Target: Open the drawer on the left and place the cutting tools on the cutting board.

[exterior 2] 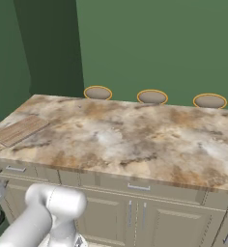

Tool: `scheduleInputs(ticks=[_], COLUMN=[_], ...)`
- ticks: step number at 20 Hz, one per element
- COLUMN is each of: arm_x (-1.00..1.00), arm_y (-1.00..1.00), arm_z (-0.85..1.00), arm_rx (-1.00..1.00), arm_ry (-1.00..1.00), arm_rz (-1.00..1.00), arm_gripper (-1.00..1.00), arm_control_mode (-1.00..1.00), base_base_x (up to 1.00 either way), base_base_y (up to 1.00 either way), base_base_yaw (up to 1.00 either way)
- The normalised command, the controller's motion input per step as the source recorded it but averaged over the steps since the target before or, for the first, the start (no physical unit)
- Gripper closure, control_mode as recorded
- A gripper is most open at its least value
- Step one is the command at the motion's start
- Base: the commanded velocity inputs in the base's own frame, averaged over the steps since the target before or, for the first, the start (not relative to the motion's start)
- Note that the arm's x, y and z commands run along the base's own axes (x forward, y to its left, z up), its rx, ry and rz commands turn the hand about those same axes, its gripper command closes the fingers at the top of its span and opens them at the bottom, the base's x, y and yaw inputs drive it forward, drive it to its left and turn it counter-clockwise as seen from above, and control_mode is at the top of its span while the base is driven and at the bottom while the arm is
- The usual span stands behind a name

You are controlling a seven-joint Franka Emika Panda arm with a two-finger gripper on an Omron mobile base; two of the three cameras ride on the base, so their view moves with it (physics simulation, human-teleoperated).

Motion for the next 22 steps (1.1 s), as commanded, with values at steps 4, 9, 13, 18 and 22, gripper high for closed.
scheduleInputs(ticks=[4,9,13,18,22], arm_x=[0.38,0.34,0.37,0.42,0.4], arm_y=[0.33,0.4,0.35,0.25,0.03], arm_z=[-0.29,-0.36,-0.45,-0.44,-0.43], arm_rx=[-0.03,-0.05,-0.07,-0.04,0.0], arm_ry=[0.0,0.0,0.0,0.0,0.0], arm_rz=[0.0,0.0,0.0,0.0,0.0], arm_gripper=[-1.0,-1.0,-1.0,-1.0,-1.0], arm_control_mode=[-1.0,-1.0,-1.0,-1.0,-1.0], base_base_x=[0.0,0.0,0.0,0.0,0.0], base_base_y=[0.0,0.0,0.0,0.0,0.0], base_base_yaw=[0.0,0.0,0.0,0.0,0.0])
